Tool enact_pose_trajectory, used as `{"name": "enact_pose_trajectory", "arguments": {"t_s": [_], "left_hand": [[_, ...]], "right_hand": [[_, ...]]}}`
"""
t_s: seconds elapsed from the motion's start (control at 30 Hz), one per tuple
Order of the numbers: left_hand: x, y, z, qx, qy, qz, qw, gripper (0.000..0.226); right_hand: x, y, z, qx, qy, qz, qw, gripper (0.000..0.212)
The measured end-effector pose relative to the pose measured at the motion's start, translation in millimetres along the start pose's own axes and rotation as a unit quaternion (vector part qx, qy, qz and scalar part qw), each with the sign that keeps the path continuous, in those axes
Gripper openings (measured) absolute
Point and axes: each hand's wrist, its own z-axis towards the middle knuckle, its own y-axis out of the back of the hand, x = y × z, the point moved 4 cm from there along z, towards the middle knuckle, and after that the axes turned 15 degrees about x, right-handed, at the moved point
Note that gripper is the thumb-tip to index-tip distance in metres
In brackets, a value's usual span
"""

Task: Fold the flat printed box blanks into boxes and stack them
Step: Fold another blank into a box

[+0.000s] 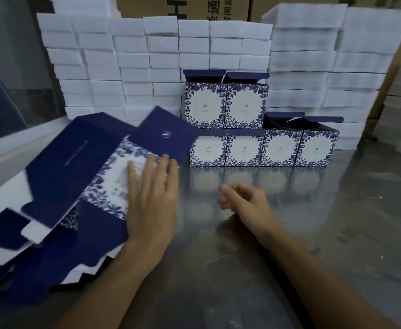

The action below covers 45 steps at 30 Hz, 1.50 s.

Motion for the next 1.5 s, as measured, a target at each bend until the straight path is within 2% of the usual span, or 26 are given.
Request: {"name": "enact_pose_trajectory", "arguments": {"t_s": [0.13, 0.23, 0.4, 0.53, 0.6, 0.7, 0.77, 0.87, 0.93, 1.0, 1.07, 1.1, 1.17, 1.27, 1.37, 1.43, 1.5], "left_hand": [[-41.5, -2.6, -8.8, -0.040, -0.138, -0.008, 0.990, 0.058], [-54.1, -9.6, -12.3, -0.049, -0.186, -0.044, 0.980, 0.050], [-53.0, -17.2, -10.1, 0.000, -0.206, -0.162, 0.965, 0.061], [-48.2, -19.4, -12.6, 0.036, -0.238, -0.246, 0.939, 0.037], [-39.6, -20.7, -10.3, 0.030, -0.213, -0.237, 0.947, 0.037], [-13.9, -25.5, -2.6, 0.028, -0.106, -0.230, 0.967, 0.040], [4.5, -32.3, 1.5, 0.043, -0.035, -0.252, 0.966, 0.033], [21.5, -42.8, 4.9, 0.082, 0.065, -0.361, 0.927, 0.031], [26.8, -49.7, 6.2, 0.118, 0.135, -0.436, 0.882, 0.032], [29.3, -54.2, 7.3, 0.139, 0.170, -0.517, 0.827, 0.034], [32.1, -57.3, 9.6, 0.156, 0.170, -0.574, 0.786, 0.042], [33.8, -58.7, 10.7, 0.170, 0.158, -0.583, 0.778, 0.048], [34.9, -58.9, 10.3, 0.213, 0.117, -0.567, 0.787, 0.059], [31.3, -57.2, 8.0, 0.258, 0.037, -0.571, 0.778, 0.068], [28.2, -54.9, 7.4, 0.238, 0.026, -0.562, 0.791, 0.065], [24.6, -51.3, 7.4, 0.221, 0.045, -0.569, 0.791, 0.057], [17.7, -45.8, 7.9, 0.215, 0.041, -0.614, 0.759, 0.040]], "right_hand": [[12.6, -24.5, -1.4, 0.094, -0.036, 0.150, 0.983, 0.023], [16.4, -34.9, -2.2, 0.118, -0.029, 0.223, 0.967, 0.017], [4.4, -33.4, 0.4, 0.079, -0.056, 0.318, 0.943, 0.024], [-10.8, -20.0, 5.4, -0.018, -0.078, 0.290, 0.954, 0.028], [-15.6, -8.3, 6.1, -0.079, -0.084, 0.256, 0.960, 0.032], [-18.3, 14.1, 3.4, -0.171, -0.086, 0.215, 0.957, 0.035], [-19.1, 26.0, 0.2, -0.212, -0.088, 0.220, 0.948, 0.035], [-20.0, 37.8, -3.5, -0.246, -0.095, 0.207, 0.942, 0.029], [-19.8, 44.4, -5.4, -0.277, -0.086, 0.195, 0.937, 0.021], [-18.1, 48.3, -7.8, -0.304, -0.079, 0.180, 0.932, 0.020], [-18.4, 49.9, -9.4, -0.305, -0.076, 0.173, 0.933, 0.019], [-18.2, 50.2, -10.1, -0.300, -0.074, 0.169, 0.936, 0.023], [-19.4, 52.2, -10.4, -0.295, -0.079, 0.151, 0.940, 0.027], [-19.8, 54.1, -10.4, -0.279, -0.091, 0.160, 0.943, 0.018], [-10.1, 49.1, -9.3, -0.245, -0.067, 0.220, 0.942, 0.029], [-6.8, 41.1, -4.6, -0.188, -0.042, 0.304, 0.933, 0.032], [-2.7, 31.1, 0.6, -0.114, -0.012, 0.369, 0.922, 0.044]]}}
